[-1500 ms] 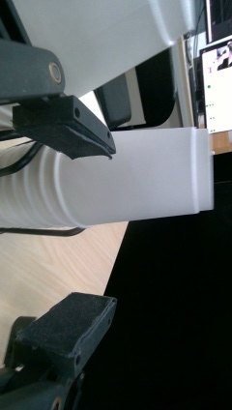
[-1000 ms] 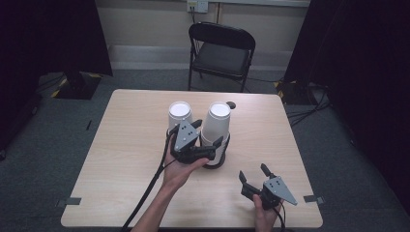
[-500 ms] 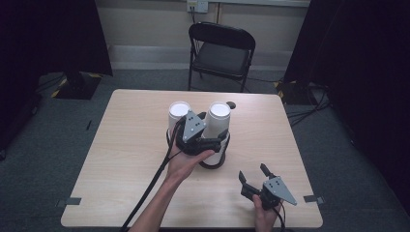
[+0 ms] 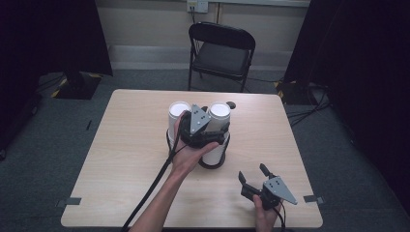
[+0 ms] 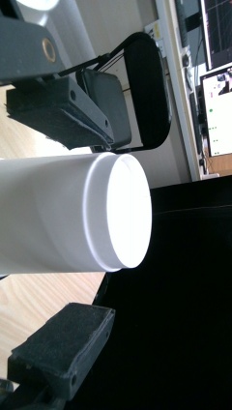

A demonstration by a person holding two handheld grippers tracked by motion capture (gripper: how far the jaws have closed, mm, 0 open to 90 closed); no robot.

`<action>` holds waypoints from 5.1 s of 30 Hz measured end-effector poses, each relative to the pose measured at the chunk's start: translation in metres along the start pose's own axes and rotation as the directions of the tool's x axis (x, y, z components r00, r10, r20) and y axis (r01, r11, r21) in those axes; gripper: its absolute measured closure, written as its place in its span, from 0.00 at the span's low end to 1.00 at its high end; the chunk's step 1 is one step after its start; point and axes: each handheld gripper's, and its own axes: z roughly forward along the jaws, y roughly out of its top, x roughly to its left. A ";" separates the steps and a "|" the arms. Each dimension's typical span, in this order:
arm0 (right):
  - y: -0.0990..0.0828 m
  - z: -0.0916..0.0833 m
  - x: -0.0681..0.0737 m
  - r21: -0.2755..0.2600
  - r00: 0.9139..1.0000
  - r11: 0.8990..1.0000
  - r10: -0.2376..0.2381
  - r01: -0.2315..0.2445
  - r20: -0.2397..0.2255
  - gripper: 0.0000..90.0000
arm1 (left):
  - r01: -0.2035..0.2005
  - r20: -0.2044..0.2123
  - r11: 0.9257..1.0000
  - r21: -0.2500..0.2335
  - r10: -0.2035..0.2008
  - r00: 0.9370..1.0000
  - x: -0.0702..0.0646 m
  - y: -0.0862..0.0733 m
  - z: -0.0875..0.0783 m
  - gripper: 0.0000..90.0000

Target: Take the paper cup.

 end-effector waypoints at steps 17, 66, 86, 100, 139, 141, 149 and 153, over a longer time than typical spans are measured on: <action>0.000 -0.001 0.000 -0.008 1.000 1.000 -0.007 0.007 -0.001 0.17 | 0.022 -0.041 0.998 0.057 -0.020 0.999 -0.002 0.004 0.022 0.17; -0.001 -0.002 0.000 -0.018 1.000 1.000 -0.002 0.002 -0.009 0.17 | 0.122 0.022 0.992 0.031 -0.123 0.992 0.011 0.016 0.026 0.23; 0.000 -0.001 0.000 -0.013 1.000 1.000 -0.003 0.003 -0.006 0.17 | 0.124 0.063 0.991 -0.046 -0.121 0.991 0.017 0.026 0.014 0.23; 0.000 -0.001 0.000 -0.010 1.000 1.000 -0.002 0.002 -0.011 0.17 | 0.133 0.079 0.986 -0.098 -0.126 0.989 0.021 0.034 0.006 0.23; 0.000 -0.001 0.001 -0.003 1.000 1.000 -0.010 0.010 0.001 0.18 | 0.172 0.149 0.958 -0.228 -0.140 0.979 0.026 0.037 -0.050 0.23; 0.000 -0.001 0.001 -0.006 1.000 1.000 -0.008 0.008 0.002 0.18 | 0.153 0.146 0.964 -0.216 -0.123 0.981 0.027 0.033 -0.052 0.23; 0.000 -0.001 0.001 -0.007 1.000 1.000 -0.010 0.010 0.006 0.18 | 0.181 0.172 0.963 -0.198 -0.147 0.974 0.029 0.022 -0.060 0.23; 0.000 -0.001 0.002 -0.003 1.000 1.000 -0.014 0.014 0.009 0.18 | 0.186 0.177 0.965 -0.185 -0.153 0.972 0.028 0.017 -0.064 0.23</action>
